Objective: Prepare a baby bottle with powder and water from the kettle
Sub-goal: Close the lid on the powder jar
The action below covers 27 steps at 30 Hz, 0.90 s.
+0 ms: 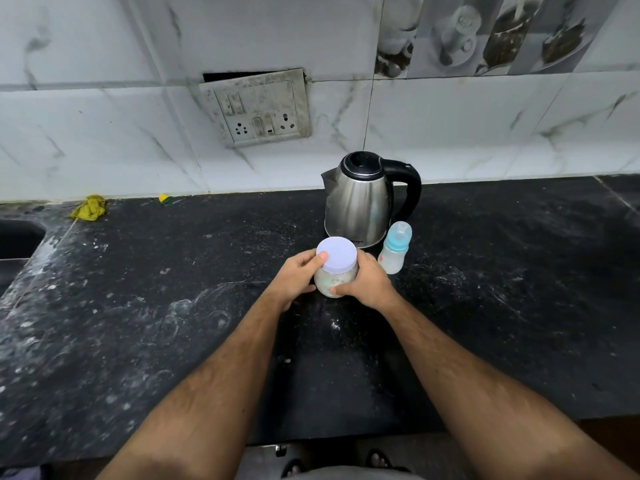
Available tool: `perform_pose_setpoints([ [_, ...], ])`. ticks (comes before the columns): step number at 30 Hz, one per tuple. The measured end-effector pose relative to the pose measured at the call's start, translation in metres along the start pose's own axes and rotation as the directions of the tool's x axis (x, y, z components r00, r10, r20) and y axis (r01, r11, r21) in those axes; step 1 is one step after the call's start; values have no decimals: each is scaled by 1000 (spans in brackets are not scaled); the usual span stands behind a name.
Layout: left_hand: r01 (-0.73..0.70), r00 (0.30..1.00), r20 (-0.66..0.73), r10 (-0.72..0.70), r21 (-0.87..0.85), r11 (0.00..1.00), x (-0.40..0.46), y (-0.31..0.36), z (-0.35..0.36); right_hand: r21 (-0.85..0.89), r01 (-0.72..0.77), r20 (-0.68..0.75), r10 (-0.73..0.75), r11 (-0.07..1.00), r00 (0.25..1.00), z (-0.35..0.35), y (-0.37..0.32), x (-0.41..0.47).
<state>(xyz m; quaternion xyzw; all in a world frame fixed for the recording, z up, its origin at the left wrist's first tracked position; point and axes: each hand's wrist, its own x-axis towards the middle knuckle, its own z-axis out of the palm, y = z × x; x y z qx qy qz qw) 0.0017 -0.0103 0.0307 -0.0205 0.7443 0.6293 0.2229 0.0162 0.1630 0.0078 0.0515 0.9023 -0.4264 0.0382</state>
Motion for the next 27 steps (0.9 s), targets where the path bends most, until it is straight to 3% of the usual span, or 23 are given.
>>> perform_pose_setpoints([
  [22, 31, 999, -26, -32, -30, 999, 43, 0, 2, -13, -19, -11, 19, 1000, 1000, 4, 3, 36],
  [27, 32, 979, -202, -38, -35, 999, 41, -11, 4, -53, -31, 21, 32, 998, 999, 2, 3, 27],
])
